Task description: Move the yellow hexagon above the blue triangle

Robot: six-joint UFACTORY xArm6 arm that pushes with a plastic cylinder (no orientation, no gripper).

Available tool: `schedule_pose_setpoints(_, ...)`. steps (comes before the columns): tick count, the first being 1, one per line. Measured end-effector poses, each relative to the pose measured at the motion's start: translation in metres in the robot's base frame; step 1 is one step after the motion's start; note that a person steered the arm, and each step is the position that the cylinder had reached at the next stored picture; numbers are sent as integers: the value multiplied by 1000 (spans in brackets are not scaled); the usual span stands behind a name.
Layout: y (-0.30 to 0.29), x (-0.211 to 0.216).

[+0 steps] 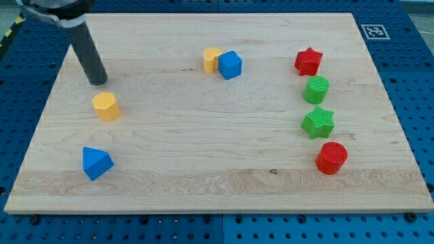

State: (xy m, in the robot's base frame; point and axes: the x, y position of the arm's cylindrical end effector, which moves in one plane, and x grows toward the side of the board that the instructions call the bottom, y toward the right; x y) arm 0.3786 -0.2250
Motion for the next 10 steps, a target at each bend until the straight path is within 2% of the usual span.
schedule_pose_setpoints(2,-6,-10)
schedule_pose_setpoints(4,20,3)
schedule_pose_setpoints(10,29,78)
